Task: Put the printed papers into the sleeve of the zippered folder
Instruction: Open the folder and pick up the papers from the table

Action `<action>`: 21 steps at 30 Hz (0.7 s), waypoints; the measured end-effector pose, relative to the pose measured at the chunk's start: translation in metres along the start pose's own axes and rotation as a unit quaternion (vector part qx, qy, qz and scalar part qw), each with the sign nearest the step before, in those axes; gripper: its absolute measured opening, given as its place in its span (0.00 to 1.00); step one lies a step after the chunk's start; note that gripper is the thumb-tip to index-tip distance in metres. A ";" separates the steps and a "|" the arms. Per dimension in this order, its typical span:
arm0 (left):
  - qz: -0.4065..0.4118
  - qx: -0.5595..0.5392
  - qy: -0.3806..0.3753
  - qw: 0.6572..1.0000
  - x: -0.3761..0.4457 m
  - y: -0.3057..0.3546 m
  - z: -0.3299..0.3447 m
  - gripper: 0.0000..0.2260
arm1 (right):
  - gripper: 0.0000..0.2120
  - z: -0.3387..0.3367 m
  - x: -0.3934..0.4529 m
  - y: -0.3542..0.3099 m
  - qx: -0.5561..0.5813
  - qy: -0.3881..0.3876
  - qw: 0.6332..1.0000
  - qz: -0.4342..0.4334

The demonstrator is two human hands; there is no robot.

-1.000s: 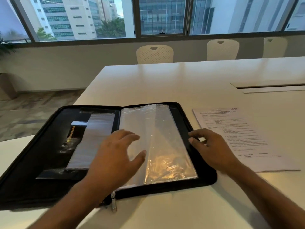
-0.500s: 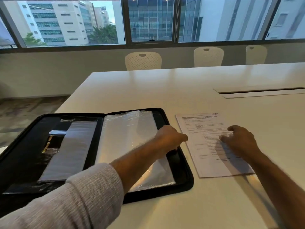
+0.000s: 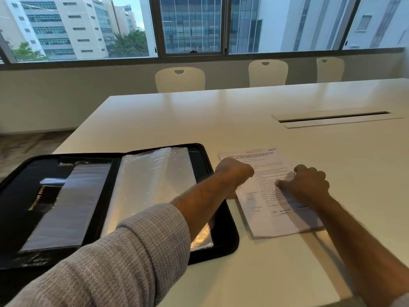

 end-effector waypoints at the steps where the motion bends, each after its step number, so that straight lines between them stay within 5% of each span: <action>1: -0.014 -0.010 0.008 1.000 0.002 0.000 0.000 0.15 | 0.38 0.000 0.000 0.000 -0.002 -0.001 1.000 -0.001; 6: -0.092 -0.072 -0.012 0.993 0.004 -0.006 0.005 0.16 | 0.40 0.000 -0.002 -0.002 -0.011 -0.005 1.000 -0.004; 12: -0.040 -0.042 0.017 0.998 0.008 -0.013 0.013 0.13 | 0.41 0.002 -0.006 -0.001 0.002 -0.008 1.000 0.009; 21: -0.025 -0.174 -0.007 0.984 0.013 -0.019 -0.009 0.17 | 0.53 0.006 -0.006 0.008 0.259 -0.035 0.958 0.120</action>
Point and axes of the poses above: each hand's wrist, its own x-axis towards the middle knuckle, its own z-axis out of the palm, y = z × x, the point moved 5 cm from there along x, towards the middle knuckle, and after that the axes turned 12 degrees about y, right-handed, at the moved point
